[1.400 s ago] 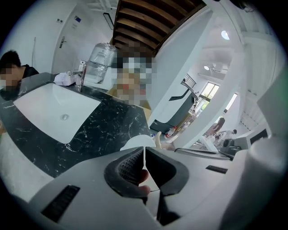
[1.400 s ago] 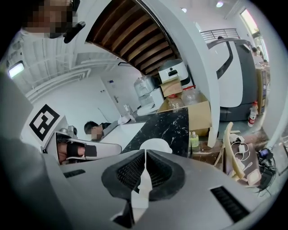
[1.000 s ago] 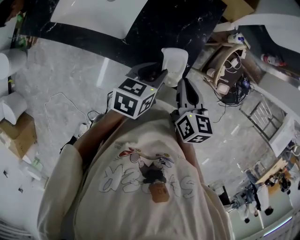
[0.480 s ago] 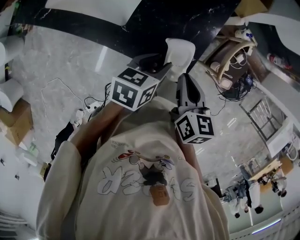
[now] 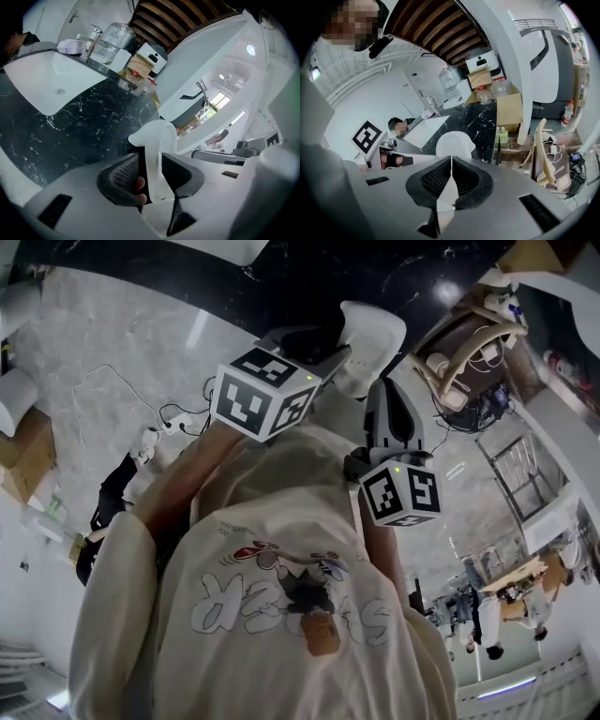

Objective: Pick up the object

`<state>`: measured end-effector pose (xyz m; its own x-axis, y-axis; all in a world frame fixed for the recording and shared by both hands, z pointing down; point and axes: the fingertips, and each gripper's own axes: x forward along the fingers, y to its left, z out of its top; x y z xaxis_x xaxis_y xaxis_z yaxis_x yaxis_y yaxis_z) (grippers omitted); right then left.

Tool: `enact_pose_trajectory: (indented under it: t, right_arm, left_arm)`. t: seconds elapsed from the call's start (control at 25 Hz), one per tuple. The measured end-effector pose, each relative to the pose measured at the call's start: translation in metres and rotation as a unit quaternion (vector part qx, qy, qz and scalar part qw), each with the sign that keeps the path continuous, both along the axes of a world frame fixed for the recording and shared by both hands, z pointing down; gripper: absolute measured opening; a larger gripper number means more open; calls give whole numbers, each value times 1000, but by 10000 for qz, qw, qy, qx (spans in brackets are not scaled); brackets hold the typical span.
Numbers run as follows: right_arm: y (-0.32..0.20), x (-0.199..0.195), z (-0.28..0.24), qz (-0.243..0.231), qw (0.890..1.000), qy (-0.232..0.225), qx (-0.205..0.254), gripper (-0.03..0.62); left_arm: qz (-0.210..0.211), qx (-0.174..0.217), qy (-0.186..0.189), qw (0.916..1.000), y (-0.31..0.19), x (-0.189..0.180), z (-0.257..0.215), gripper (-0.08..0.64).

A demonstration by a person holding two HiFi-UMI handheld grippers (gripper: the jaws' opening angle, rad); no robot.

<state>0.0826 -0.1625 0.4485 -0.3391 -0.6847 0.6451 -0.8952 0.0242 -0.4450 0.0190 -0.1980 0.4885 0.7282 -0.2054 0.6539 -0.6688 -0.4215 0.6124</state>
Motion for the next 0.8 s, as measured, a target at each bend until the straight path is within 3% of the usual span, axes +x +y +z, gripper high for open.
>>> enact_pose_trajectory:
  t: [0.36,0.8]
  right_arm:
    - [-9,5,12,-55,9999,-64,-140,25]
    - [-27,11,27,-92,9993,-110,-354,25]
  left_arm:
    - [32,-78,82,9999,-4,9,9,124]
    - [366,-211,280,9987,-9,18,14,152]
